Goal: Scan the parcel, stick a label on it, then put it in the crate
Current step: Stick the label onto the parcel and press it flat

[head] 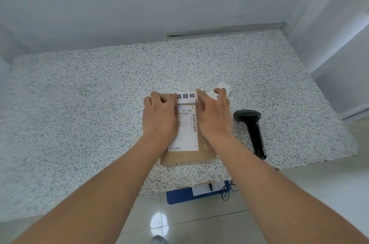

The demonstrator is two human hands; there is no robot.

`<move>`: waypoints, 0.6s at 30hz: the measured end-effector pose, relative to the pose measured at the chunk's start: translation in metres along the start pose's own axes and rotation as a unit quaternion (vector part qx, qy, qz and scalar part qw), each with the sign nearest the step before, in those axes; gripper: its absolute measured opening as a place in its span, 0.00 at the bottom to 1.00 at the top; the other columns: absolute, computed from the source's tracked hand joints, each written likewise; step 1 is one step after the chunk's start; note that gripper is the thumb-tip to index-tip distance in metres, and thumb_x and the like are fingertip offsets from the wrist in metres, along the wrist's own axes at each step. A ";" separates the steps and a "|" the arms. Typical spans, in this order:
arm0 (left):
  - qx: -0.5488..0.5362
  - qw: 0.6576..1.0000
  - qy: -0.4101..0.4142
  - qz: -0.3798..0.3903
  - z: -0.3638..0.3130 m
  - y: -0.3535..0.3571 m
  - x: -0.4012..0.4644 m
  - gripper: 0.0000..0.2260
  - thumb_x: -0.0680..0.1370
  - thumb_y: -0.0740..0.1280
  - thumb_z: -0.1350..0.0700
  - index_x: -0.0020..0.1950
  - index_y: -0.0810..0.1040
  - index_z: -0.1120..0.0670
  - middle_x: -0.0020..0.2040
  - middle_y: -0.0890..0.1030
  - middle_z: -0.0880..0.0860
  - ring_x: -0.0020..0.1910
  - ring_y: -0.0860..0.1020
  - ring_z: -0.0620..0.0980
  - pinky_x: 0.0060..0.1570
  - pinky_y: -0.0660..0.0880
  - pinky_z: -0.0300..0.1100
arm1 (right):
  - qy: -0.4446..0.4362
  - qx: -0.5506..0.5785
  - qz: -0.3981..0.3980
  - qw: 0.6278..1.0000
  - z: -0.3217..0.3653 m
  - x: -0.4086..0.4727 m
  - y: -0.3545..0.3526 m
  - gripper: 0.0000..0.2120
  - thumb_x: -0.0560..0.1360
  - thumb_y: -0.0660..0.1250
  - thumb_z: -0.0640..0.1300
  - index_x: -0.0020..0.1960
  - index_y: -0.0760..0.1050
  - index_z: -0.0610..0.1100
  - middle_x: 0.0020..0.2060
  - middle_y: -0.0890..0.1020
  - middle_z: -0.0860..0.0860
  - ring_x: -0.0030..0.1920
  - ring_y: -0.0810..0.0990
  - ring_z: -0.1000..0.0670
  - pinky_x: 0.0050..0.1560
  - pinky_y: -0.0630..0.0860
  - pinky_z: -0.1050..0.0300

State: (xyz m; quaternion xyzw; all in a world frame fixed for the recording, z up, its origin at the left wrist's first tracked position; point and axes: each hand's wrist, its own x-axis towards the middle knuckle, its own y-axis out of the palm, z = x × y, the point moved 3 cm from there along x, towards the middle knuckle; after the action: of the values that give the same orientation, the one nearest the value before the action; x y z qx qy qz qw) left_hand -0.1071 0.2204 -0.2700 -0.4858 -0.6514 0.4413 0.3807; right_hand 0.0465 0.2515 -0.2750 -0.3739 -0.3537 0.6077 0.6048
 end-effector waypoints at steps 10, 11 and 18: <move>0.027 0.999 0.000 0.030 -0.007 -0.005 -0.001 0.22 0.83 0.58 0.46 0.76 0.70 0.48 0.62 0.69 0.59 0.58 0.67 0.59 0.54 0.72 0.51 | -0.026 0.024 -0.005 0.999 -0.004 -0.023 -0.004 0.19 0.86 0.57 0.58 0.73 0.75 0.57 0.78 0.63 0.45 0.73 0.69 0.42 0.65 0.75 0.45; 0.031 0.999 0.002 0.028 -0.008 -0.006 -0.004 0.21 0.82 0.59 0.46 0.75 0.71 0.49 0.62 0.69 0.59 0.57 0.67 0.59 0.54 0.73 0.51 | -0.023 0.028 -0.005 0.999 -0.006 -0.027 -0.004 0.19 0.86 0.57 0.58 0.73 0.75 0.57 0.78 0.63 0.46 0.73 0.69 0.42 0.65 0.75 0.45; 0.039 0.997 0.055 0.036 -0.004 -0.009 -0.024 0.20 0.83 0.60 0.47 0.73 0.74 0.51 0.64 0.69 0.60 0.61 0.68 0.60 0.55 0.75 0.53 | -0.015 0.025 0.015 0.999 -0.006 -0.036 -0.010 0.19 0.86 0.55 0.57 0.73 0.74 0.55 0.79 0.62 0.44 0.71 0.72 0.41 0.62 0.76 0.44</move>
State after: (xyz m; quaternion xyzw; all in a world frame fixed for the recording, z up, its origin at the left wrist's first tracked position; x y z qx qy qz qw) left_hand -0.1003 0.1965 -0.2614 -0.5173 -0.5937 0.4529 0.4180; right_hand 0.0560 0.2157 -0.2681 -0.3542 -0.3418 0.6310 0.5997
